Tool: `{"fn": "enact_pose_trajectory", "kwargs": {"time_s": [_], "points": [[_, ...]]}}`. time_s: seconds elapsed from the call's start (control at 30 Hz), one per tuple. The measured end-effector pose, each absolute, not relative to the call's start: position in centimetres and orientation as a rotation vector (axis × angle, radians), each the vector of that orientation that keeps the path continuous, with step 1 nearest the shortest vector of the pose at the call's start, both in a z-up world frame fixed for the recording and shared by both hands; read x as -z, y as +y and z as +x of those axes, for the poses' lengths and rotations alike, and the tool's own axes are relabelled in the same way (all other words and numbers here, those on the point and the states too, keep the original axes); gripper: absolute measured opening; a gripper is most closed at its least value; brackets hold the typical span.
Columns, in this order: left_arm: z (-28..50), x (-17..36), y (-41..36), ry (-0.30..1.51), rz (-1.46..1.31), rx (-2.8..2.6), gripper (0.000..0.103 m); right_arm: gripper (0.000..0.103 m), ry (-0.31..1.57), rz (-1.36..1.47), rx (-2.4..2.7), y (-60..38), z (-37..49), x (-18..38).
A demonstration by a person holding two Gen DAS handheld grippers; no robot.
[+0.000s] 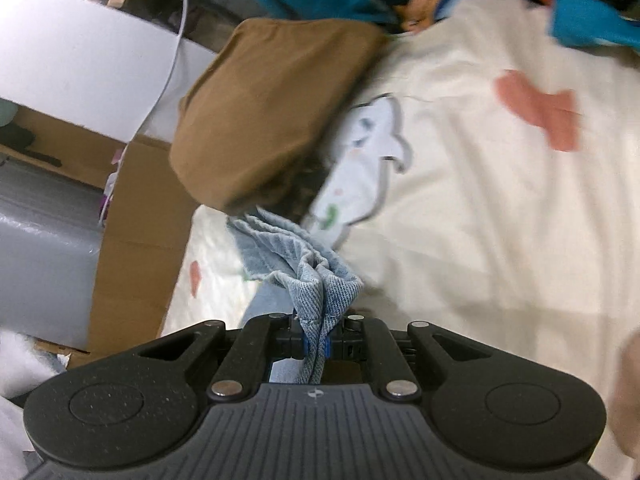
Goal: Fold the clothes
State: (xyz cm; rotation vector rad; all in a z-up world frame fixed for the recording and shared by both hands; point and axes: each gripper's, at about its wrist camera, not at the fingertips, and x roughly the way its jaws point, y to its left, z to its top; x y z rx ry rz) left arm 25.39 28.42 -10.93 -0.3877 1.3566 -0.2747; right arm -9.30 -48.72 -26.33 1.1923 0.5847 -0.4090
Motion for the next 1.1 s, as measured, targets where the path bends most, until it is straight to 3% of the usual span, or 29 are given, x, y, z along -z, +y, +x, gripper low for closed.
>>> {"fn": "enact_pose_trajectory", "kwargs": {"time_s": [0.4,0.77,0.87,0.93,1.1], "points": [[24.2,10.8,26.0,1.423,-0.253,0.295,0.017,0.006,0.591,1.253,0.515,-47.6,-18.8,28.0],[24.4,15.6,25.0,1.479,-0.199,0.292,0.017,0.007,0.639,1.295,0.594,-47.8,-19.8,31.7],[24.3,17.0,24.9,1.489,-0.177,0.286,0.018,0.014,0.652,1.3,0.61,-47.7,-20.0,32.3],[24.5,17.5,24.8,1.503,-0.189,0.268,0.021,0.027,0.678,1.291,0.635,-47.7,-20.2,32.1],[25.2,16.1,24.4,1.506,-0.139,0.267,0.028,0.03,0.715,1.146,0.666,-48.6,-21.2,28.8]]}}
